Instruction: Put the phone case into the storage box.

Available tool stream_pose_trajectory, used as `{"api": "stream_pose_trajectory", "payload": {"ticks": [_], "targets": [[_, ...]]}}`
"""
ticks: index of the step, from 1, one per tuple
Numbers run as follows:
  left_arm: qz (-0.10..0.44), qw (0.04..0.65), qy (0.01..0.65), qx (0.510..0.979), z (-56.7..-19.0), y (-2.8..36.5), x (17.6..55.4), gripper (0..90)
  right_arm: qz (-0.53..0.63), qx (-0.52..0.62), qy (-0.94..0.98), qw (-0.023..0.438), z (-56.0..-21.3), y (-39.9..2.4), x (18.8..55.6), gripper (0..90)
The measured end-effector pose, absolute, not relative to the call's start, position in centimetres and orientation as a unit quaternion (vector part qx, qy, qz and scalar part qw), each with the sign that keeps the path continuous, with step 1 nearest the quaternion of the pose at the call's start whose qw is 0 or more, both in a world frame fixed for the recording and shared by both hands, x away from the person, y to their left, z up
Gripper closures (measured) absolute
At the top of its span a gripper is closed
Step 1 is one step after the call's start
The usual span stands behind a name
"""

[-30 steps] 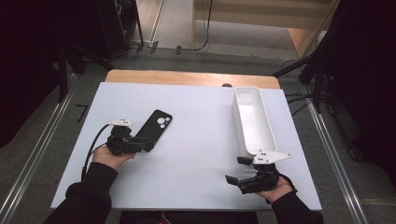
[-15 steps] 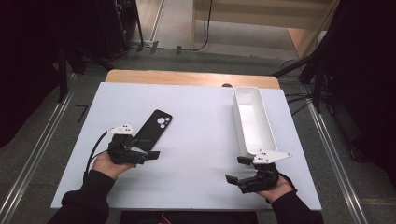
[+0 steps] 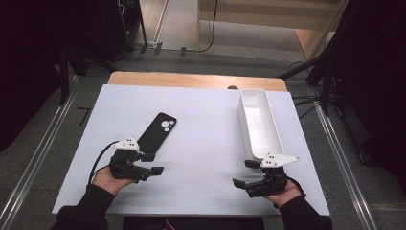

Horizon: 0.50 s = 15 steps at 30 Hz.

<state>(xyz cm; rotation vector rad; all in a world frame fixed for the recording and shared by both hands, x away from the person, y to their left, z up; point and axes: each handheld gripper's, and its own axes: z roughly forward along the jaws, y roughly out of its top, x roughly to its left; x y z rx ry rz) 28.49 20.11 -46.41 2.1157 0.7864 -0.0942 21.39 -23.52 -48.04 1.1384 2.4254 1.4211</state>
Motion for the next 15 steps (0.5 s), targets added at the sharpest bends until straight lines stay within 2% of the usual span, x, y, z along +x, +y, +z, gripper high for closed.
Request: {"api": "stream_pose_trajectory", "payload": {"ticks": [15], "targets": [[-0.054, 0.424, 0.326, 0.843, -46.87, 20.81, 27.65, 30.6, 0.465, 0.375, 0.800, 0.055, -48.13, -23.47, 21.39, 12.2]]}}
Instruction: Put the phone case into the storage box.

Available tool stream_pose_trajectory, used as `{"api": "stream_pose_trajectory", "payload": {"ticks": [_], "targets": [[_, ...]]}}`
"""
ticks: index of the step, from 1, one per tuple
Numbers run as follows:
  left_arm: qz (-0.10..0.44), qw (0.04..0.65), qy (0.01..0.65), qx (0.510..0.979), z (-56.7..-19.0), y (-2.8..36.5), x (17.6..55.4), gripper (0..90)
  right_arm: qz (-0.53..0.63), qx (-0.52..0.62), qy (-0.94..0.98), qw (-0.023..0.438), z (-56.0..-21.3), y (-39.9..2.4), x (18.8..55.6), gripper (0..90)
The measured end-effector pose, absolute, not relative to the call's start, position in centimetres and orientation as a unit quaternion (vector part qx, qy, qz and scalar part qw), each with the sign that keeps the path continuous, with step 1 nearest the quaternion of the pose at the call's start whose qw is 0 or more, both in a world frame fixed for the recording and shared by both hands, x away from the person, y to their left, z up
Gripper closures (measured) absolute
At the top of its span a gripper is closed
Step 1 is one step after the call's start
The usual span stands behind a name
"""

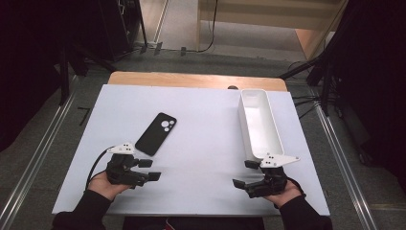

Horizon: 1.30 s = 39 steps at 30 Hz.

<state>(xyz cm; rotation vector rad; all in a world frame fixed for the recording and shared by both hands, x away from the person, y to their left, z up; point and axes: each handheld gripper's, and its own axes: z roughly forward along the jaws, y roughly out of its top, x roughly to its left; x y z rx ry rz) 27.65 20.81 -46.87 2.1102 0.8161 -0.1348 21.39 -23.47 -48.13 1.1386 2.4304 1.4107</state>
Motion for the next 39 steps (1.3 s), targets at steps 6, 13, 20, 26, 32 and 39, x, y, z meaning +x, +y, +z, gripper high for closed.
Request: {"api": "stream_pose_trajectory", "payload": {"ticks": [6, 13, 20, 26, 32, 39], "targets": [[-0.039, 0.425, 0.339, 0.838, -46.7, 21.0, 28.2, 30.6, 0.464, 0.375, 0.800, 0.054, -48.1, -23.5, 21.4, 12.2], [-0.010, 0.432, 0.367, 0.824, -46.3, 21.8, 29.0, 30.6, 0.463, 0.375, 0.802, 0.054, -48.1, -23.5, 21.4, 12.2], [0.005, 0.424, 0.392, 0.816, -46.4, 22.7, 30.1, 26.6, 0.462, 0.375, 0.802, 0.052, -48.2, -23.4, 21.4, 12.2], [0.025, 0.416, 0.409, 0.812, -46.5, 22.9, 30.9, 26.0, 0.461, 0.377, 0.802, 0.052, -48.2, -23.5, 21.4, 12.2], [0.027, 0.405, 0.418, 0.813, -46.5, 22.7, 32.0, 25.9, 0.460, 0.377, 0.802, 0.054, -48.2, -23.4, 21.5, 12.2], [0.038, 0.412, 0.426, 0.805, -46.2, 22.4, 33.2, 20.2, 0.461, 0.378, 0.801, 0.055, -48.3, -23.5, 21.6, 12.2]]}}
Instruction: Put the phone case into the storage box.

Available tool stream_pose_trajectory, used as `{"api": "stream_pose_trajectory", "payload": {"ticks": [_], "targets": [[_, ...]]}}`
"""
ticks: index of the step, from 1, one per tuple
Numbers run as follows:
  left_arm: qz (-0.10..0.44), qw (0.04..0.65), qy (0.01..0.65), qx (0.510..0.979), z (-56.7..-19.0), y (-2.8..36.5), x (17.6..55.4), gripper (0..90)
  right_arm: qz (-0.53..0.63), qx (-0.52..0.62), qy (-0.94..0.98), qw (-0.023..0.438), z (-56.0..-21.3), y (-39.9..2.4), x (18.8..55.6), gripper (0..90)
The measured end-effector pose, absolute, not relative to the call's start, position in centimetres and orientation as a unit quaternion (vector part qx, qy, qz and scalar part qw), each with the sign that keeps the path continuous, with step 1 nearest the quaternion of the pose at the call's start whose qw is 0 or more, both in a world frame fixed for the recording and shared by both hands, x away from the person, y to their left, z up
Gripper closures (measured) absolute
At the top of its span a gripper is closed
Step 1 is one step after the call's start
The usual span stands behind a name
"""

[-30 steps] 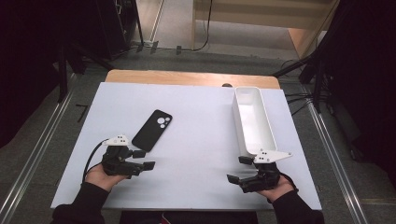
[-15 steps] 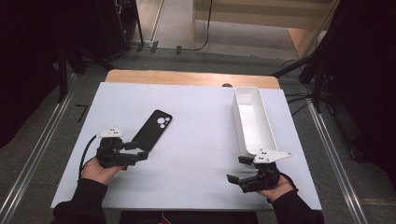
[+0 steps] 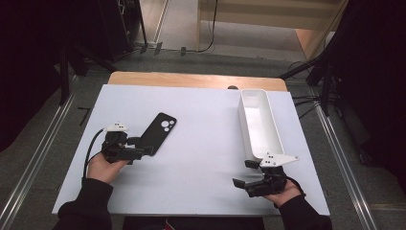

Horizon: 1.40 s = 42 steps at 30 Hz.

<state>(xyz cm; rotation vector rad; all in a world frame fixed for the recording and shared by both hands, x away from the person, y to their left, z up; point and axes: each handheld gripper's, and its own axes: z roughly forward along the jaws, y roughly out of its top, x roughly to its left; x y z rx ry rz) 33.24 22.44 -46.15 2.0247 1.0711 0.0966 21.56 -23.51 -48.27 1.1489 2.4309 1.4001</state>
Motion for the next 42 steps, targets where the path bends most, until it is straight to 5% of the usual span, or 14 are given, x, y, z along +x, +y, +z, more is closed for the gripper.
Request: {"api": "stream_pose_trajectory", "payload": {"ticks": [5, 6, 42], "targets": [[0.042, 0.408, 0.432, 0.803, -46.0, 22.2, 34.4, 12.1, 0.461, 0.378, 0.801, 0.056, -48.3, -23.5, 21.6, 12.2], [0.054, 0.402, 0.440, 0.801, -45.9, 22.1, 34.6, 0.0, 0.461, 0.378, 0.801, 0.055, -48.2, -23.5, 21.6, 12.2], [0.141, 0.394, 0.456, 0.785, -45.6, 18.8, 39.8, 0.4, 0.461, 0.378, 0.801, 0.053, -48.3, -23.5, 21.6, 12.2]]}}
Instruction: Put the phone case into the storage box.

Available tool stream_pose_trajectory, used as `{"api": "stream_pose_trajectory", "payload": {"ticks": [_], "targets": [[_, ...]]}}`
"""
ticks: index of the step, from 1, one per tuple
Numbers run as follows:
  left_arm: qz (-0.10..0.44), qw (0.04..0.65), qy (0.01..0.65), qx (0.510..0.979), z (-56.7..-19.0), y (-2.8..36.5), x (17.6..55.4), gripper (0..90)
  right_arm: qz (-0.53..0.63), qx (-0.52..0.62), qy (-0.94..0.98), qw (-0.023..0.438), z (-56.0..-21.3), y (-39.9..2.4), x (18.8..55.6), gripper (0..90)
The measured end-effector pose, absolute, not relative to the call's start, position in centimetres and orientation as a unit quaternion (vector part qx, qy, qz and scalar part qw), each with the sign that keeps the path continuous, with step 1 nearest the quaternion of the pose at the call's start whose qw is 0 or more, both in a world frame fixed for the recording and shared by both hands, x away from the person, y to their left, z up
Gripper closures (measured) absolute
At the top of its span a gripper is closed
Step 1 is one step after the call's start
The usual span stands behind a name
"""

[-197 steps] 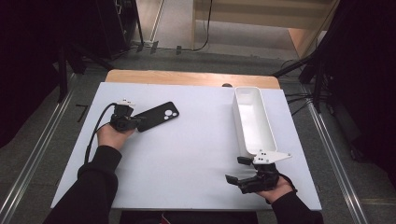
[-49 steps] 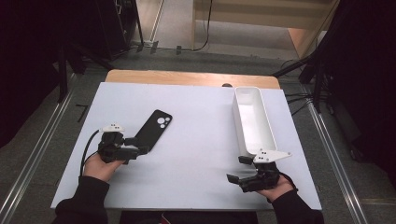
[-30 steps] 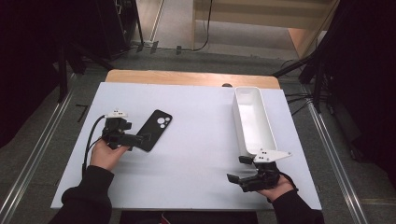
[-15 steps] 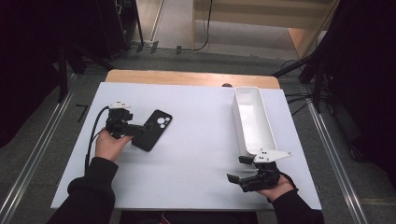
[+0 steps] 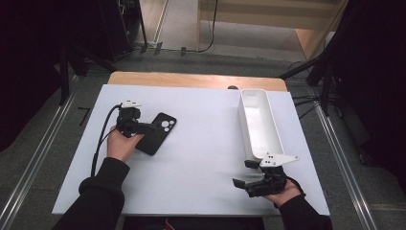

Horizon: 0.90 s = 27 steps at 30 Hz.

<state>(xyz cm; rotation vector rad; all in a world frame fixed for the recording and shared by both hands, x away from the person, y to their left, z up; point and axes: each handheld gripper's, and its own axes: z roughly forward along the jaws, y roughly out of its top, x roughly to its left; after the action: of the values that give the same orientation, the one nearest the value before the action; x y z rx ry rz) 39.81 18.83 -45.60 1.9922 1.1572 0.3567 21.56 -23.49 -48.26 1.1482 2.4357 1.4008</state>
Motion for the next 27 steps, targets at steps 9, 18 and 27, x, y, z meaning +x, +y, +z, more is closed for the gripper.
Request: {"api": "stream_pose_trajectory", "payload": {"ticks": [9, 18, 27], "targets": [[0.152, 0.388, 0.461, 0.783, -46.1, 18.1, 39.7, 0.4, 0.462, 0.376, 0.802, 0.053, -48.3, -23.6, 21.5, 12.2], [0.151, 0.375, 0.456, 0.793, -47.3, 17.5, 39.5, 0.4, 0.461, 0.377, 0.801, 0.052, -48.2, -23.5, 21.5, 12.2], [0.146, 0.374, 0.466, 0.789, -48.3, 17.5, 39.3, 0.4, 0.462, 0.376, 0.801, 0.056, -48.2, -23.6, 21.5, 12.2]]}}
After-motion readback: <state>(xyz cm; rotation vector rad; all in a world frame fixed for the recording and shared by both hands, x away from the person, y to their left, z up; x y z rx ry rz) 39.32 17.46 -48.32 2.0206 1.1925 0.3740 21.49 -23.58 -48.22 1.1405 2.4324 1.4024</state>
